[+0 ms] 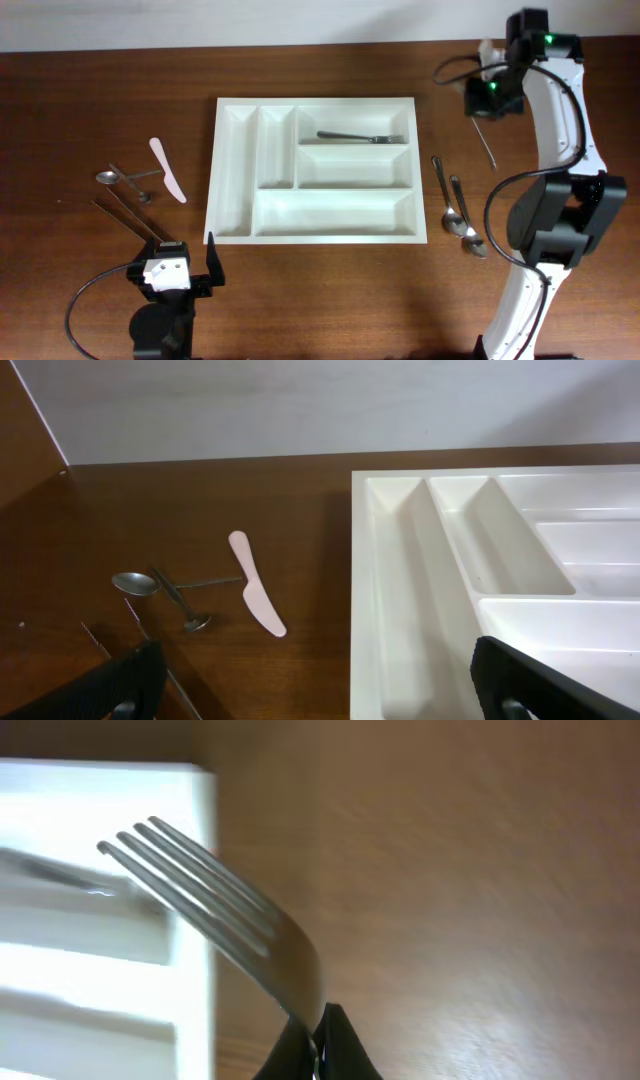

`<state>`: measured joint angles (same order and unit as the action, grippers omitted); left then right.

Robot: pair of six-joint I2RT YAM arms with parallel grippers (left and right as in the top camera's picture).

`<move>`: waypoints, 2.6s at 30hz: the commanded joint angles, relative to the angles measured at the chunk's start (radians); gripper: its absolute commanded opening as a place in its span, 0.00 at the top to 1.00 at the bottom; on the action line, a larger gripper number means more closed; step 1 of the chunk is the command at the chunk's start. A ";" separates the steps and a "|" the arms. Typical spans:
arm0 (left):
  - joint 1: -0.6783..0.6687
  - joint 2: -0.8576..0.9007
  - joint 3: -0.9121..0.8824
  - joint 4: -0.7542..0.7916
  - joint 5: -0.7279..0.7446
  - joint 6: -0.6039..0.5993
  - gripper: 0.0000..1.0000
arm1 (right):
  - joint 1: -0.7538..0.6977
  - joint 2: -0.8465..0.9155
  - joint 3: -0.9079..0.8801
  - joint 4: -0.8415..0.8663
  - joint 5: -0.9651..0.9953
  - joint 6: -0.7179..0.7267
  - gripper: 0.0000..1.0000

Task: Pack container
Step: 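Carry the fork into the top-right compartment and release it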

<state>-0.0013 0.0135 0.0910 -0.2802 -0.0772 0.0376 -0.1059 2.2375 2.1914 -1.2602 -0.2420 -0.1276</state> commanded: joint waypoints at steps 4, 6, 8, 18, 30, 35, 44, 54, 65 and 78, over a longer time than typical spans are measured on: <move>0.004 -0.008 -0.005 0.003 0.014 0.016 0.01 | 0.139 -0.015 0.053 0.076 -0.218 -0.175 0.96; 0.004 -0.008 -0.005 0.003 0.013 0.016 0.01 | 0.188 -0.015 0.052 0.083 -0.218 -0.322 0.96; 0.004 -0.008 -0.005 0.003 0.013 0.016 0.01 | 0.233 -0.014 0.052 0.082 -0.217 -0.464 0.96; 0.004 -0.008 -0.005 0.003 0.014 0.016 0.01 | 0.388 0.025 0.013 0.114 -0.200 -0.785 0.96; 0.004 -0.008 -0.005 0.003 0.013 0.016 0.01 | 0.400 0.171 0.006 0.175 -0.187 -0.772 0.95; 0.004 -0.008 -0.005 0.003 0.013 0.016 0.01 | 0.395 0.170 0.006 0.224 -0.188 -0.681 0.31; 0.004 -0.008 -0.005 0.003 0.014 0.016 0.01 | 0.362 0.128 0.146 0.159 -0.104 -0.352 0.18; 0.004 -0.008 -0.005 0.003 0.014 0.016 0.01 | 0.155 0.126 0.441 -0.350 -0.008 -0.023 0.15; 0.004 -0.008 -0.005 0.003 0.014 0.016 0.01 | 0.034 0.123 0.407 -0.435 0.065 -0.009 0.15; 0.004 -0.008 -0.005 0.003 0.013 0.016 0.01 | 0.020 0.103 0.419 -0.371 0.087 0.062 0.10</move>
<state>-0.0013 0.0135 0.0910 -0.2802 -0.0772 0.0376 -0.0780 2.3817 2.6015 -1.6535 -0.1848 -0.0795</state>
